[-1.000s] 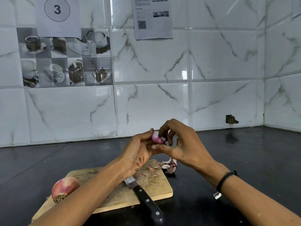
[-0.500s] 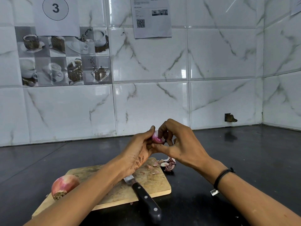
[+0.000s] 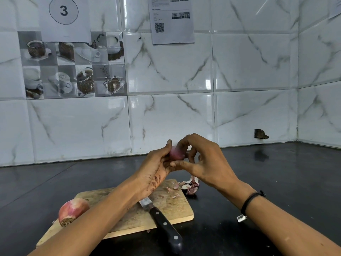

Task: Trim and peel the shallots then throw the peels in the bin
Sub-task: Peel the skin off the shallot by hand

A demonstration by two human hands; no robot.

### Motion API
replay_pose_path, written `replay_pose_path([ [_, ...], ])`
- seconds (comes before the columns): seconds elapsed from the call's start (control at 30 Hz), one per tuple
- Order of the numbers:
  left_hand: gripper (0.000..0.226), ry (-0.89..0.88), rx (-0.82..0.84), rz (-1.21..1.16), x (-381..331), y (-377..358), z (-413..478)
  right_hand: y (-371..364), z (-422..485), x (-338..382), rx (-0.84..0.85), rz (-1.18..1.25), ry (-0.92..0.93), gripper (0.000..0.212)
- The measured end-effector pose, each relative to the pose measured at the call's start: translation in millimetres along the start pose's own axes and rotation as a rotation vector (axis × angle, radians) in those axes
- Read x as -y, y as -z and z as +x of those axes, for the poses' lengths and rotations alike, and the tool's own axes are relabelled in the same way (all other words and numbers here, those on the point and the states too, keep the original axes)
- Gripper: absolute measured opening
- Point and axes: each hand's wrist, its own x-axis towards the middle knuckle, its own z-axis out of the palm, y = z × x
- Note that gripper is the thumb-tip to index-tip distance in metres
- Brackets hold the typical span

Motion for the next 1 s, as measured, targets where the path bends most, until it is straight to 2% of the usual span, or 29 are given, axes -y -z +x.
replay_pose_path([
  [0.17,0.052,-0.017,-0.046,0.005,3,6,5,2,0,1,-0.058,0.090,-0.044,0.015],
  [0.27,0.044,-0.010,-0.047,0.030,3,5,6,1,1,-1,-0.046,0.099,-0.086,0.010],
  [0.43,0.038,-0.032,-0.013,0.115,4,5,3,-5,0,-10,0.056,-0.031,-0.087,0.013],
  [0.6,0.040,-0.017,-0.095,0.099,4,5,2,-5,-1,-13,0.121,-0.088,-0.050,0.015],
  [0.73,0.044,-0.062,-0.145,0.108,-2,9,3,-9,-2,-13,0.196,-0.122,-0.017,0.021],
  [1.0,0.056,-0.009,-0.199,0.274,-1,14,3,-8,-2,-16,0.266,-0.196,-0.025,0.025],
])
